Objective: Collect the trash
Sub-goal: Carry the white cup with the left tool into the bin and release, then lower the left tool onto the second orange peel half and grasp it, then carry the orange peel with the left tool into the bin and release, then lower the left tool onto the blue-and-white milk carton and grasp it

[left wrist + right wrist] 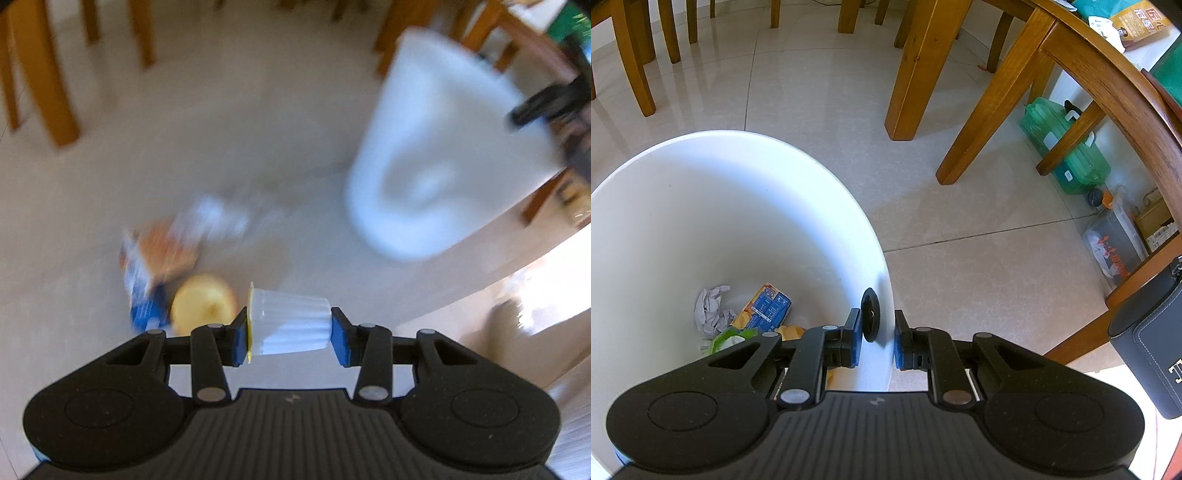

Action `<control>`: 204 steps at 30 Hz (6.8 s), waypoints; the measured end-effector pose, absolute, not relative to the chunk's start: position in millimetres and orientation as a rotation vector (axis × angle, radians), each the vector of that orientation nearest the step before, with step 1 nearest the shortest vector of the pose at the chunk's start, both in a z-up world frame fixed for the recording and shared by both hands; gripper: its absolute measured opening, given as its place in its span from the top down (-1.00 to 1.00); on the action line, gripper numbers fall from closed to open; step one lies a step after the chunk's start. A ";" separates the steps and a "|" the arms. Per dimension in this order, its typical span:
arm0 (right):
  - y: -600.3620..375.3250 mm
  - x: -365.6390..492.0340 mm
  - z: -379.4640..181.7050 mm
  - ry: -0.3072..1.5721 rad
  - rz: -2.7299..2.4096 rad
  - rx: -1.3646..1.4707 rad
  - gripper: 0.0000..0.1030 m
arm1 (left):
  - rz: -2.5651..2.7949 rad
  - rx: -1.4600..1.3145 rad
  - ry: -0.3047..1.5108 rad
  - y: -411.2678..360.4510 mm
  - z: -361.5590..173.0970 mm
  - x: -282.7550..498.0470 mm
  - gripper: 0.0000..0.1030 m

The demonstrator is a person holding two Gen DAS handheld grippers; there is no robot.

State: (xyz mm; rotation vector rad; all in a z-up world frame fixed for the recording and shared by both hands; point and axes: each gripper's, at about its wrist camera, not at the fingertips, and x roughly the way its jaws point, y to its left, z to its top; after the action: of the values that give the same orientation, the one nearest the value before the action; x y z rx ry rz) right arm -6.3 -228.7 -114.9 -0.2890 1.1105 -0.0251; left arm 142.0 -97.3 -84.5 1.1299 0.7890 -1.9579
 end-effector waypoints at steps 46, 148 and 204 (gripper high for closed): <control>-229.5 -8.3 -115.4 1.124 -0.032 -0.279 0.61 | -1.556 0.900 1.059 -149.0 -121.4 182.7 -0.94; -232.5 -3.7 -117.8 1.132 -0.012 -0.289 0.60 | -2.091 1.002 0.608 -128.9 58.5 8.5 -0.73; -223.0 -9.1 -120.9 1.125 -0.026 -0.349 0.56 | -1.469 1.028 0.900 -116.6 -222.2 246.0 0.28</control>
State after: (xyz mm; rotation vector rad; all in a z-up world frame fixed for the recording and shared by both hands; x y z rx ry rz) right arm -9.1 -223.0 -120.9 -0.3490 1.1252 -0.0263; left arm 246.0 -116.6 -222.2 1.0283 0.8996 -1.4686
